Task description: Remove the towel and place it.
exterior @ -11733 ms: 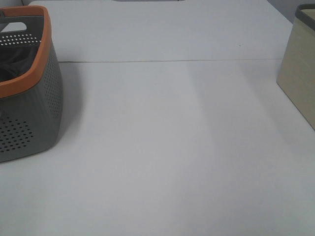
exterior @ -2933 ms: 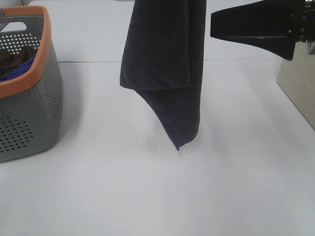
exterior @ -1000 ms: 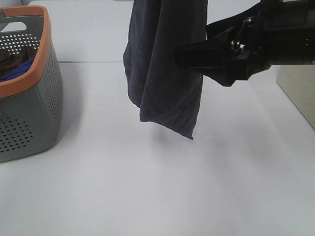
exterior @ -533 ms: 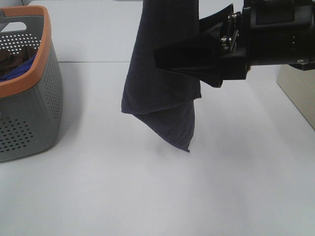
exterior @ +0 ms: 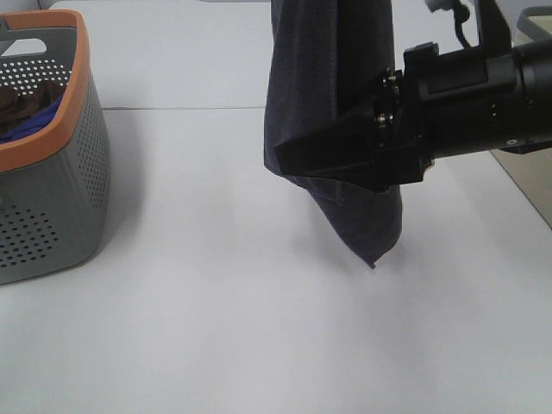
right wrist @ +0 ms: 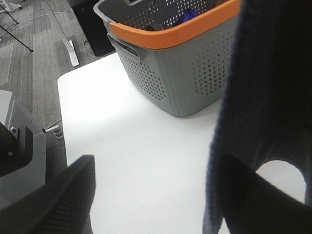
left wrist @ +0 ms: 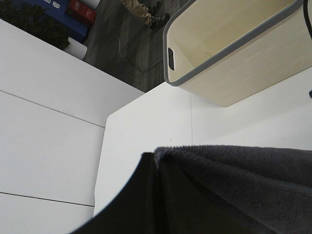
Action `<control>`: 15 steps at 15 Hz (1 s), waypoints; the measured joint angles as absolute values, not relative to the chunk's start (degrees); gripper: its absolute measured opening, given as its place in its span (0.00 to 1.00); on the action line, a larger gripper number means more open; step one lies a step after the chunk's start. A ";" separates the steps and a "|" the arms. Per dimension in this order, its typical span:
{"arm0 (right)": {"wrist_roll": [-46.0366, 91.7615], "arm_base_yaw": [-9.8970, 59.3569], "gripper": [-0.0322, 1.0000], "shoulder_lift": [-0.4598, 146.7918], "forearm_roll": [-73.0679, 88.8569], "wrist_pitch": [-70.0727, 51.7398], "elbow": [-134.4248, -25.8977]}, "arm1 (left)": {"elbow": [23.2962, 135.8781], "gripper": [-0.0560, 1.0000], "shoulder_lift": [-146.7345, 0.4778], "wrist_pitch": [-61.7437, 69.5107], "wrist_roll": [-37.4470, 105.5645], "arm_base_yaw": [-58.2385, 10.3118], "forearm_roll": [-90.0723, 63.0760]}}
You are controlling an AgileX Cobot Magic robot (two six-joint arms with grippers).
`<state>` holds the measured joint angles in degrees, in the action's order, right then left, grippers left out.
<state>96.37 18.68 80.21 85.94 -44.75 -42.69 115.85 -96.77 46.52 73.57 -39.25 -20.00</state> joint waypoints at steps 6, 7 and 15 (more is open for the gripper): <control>96.26 18.68 0.35 82.51 85.20 -40.62 -42.69 | 115.85 0.05 -96.77 46.47 73.57 -39.25 -20.00; 94.94 18.68 0.32 82.51 83.42 -40.51 -42.69 | 115.85 0.05 -96.77 46.47 73.57 -39.25 -20.00; 80.73 18.68 0.30 82.28 70.82 -38.90 -42.69 | 115.85 0.05 -96.77 46.47 73.57 -39.25 -20.00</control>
<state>80.73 18.68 82.28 70.82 -38.90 -42.69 115.85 -96.77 46.47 73.57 -39.25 -20.00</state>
